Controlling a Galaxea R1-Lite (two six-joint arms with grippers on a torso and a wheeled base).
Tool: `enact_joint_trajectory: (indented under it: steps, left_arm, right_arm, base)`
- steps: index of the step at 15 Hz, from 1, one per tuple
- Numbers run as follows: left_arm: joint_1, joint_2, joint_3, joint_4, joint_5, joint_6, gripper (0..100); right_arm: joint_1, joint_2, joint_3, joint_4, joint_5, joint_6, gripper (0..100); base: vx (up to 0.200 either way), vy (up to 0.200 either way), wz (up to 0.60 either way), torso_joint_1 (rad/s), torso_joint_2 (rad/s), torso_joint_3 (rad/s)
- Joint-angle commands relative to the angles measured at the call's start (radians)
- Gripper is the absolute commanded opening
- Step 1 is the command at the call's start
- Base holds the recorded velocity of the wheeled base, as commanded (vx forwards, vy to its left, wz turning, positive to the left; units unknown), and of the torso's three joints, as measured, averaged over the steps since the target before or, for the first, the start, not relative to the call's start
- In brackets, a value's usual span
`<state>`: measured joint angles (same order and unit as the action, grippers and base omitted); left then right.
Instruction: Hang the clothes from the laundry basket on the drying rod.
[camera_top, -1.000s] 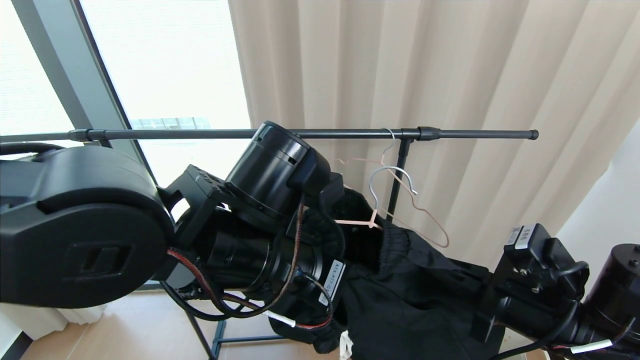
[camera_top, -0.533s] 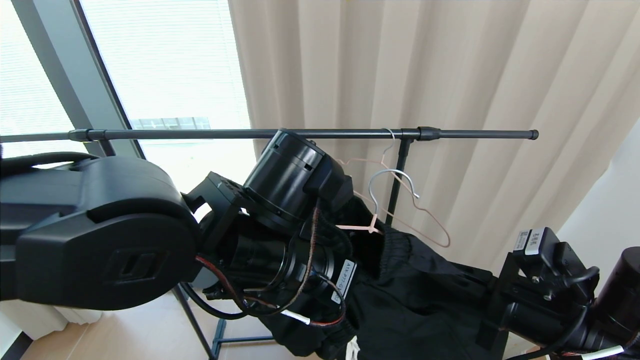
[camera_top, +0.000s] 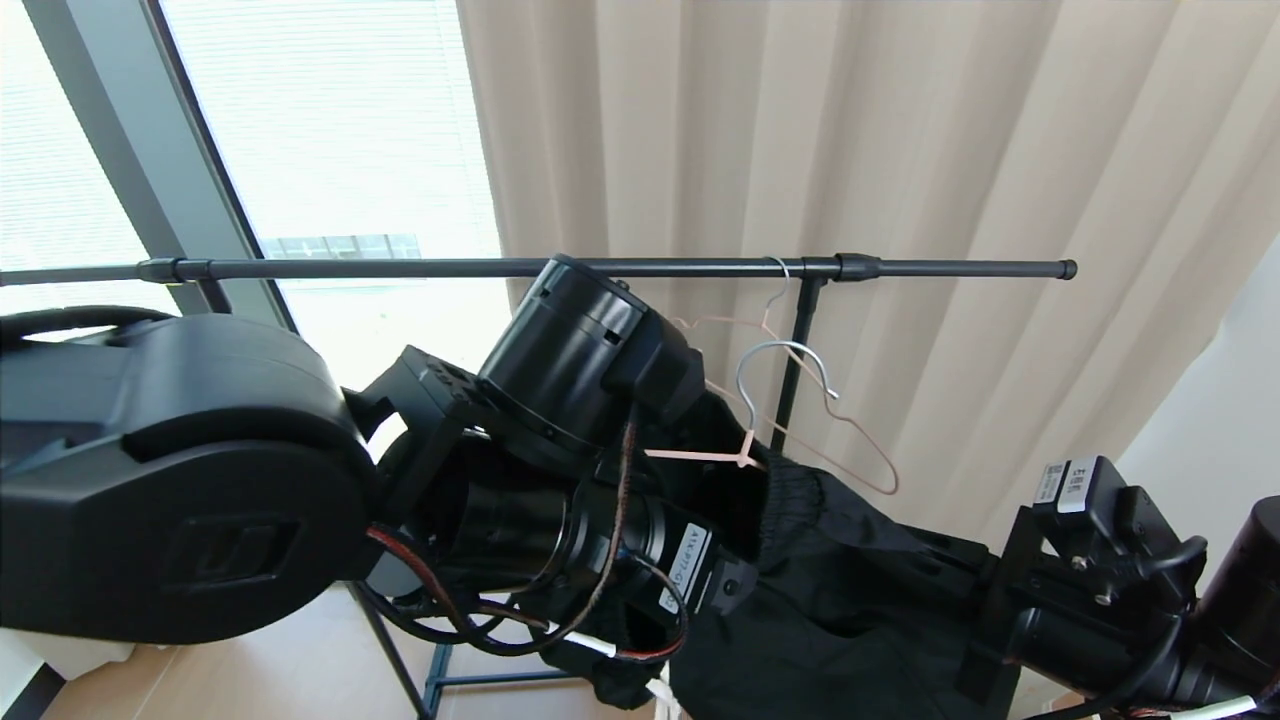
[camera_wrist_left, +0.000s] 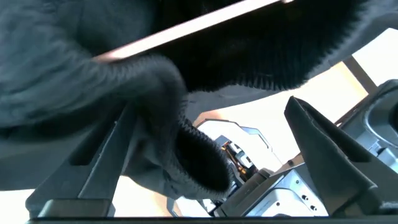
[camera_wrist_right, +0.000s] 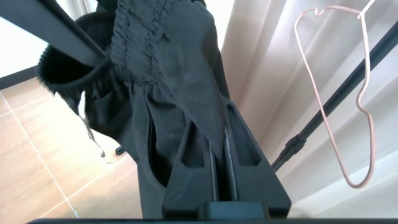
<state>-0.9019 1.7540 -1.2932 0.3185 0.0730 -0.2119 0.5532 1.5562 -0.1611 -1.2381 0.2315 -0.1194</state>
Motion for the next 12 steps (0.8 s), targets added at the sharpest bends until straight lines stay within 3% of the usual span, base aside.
enact_joint_trajectory:
  steps: [1, 6, 12]
  left_arm:
    - [-0.002, -0.053, 0.017, 0.001, 0.001, 0.000, 100]
    - [-0.002, -0.125, 0.066, 0.001, 0.004, 0.002, 100]
    - [0.000, -0.269, 0.199, -0.004, -0.001, 0.029, 100]
  right_arm:
    - [0.001, -0.001, 0.002, 0.000, 0.000, 0.000, 0]
    - [0.001, 0.004, 0.002, 0.000, 0.006, 0.000, 0]
    - [-0.007, 0.015, 0.008, 0.000, 0.037, 0.000, 0]
  base:
    - [0.000, 0.000, 0.00, 0.000, 0.00, 0.000]
    - [0.000, 0.000, 0.00, 0.000, 0.00, 0.000]
    - [0.000, 0.000, 0.00, 0.000, 0.00, 0.000]
